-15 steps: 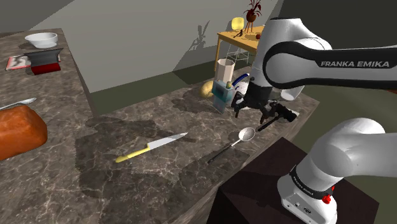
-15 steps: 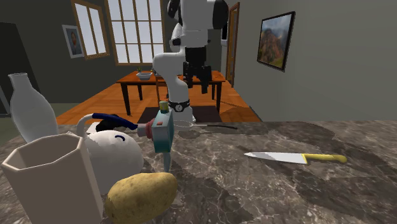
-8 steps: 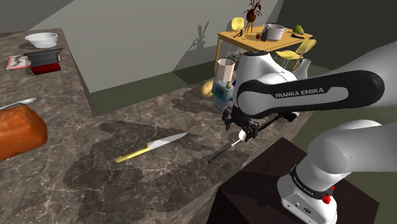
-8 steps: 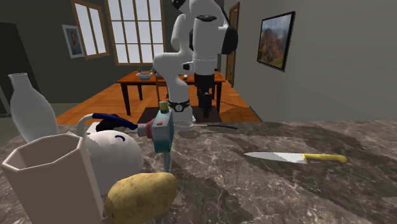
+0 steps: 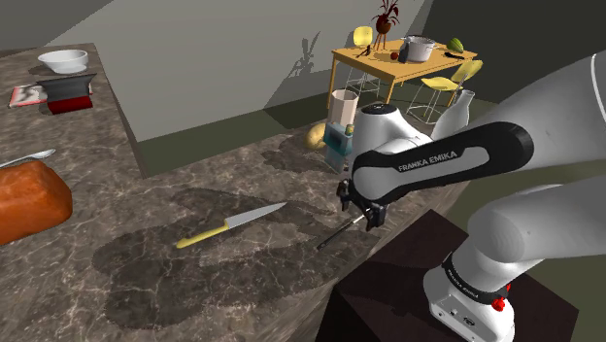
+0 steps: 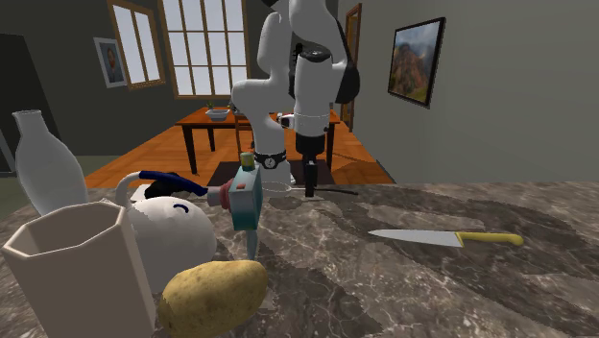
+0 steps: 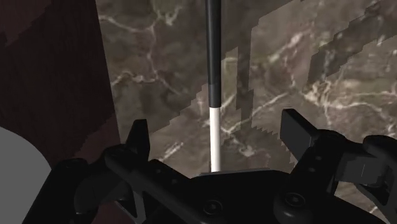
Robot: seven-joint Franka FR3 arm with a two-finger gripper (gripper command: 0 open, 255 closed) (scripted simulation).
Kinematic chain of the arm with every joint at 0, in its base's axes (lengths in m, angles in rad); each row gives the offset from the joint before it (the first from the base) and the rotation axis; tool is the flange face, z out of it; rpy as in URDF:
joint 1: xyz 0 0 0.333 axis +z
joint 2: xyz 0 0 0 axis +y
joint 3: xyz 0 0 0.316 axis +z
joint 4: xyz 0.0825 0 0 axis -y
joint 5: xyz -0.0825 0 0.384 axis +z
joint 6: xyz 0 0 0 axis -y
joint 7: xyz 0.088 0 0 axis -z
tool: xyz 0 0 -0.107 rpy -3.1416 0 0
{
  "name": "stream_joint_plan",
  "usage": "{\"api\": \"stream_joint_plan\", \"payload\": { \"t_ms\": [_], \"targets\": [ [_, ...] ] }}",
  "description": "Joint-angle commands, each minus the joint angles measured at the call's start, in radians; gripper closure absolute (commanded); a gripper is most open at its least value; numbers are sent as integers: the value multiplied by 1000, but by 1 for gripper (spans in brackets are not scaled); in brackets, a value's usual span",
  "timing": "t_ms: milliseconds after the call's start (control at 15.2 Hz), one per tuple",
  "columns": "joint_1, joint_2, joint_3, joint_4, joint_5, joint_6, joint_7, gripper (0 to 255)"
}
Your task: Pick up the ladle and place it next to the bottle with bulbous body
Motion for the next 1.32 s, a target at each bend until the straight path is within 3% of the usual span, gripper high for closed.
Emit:
{"api": "stream_joint_plan", "payload": {
  "t_ms": [0, 528, 594, 1254],
  "targets": [
    [-10, 33, 18, -7, 4, 42, 2, 0],
    [-9, 33, 18, -7, 4, 41, 2, 0],
    [-9, 33, 18, -7, 4, 41, 2, 255],
    [-4, 14, 8, -4, 2, 18, 1, 255]
  ]
}}
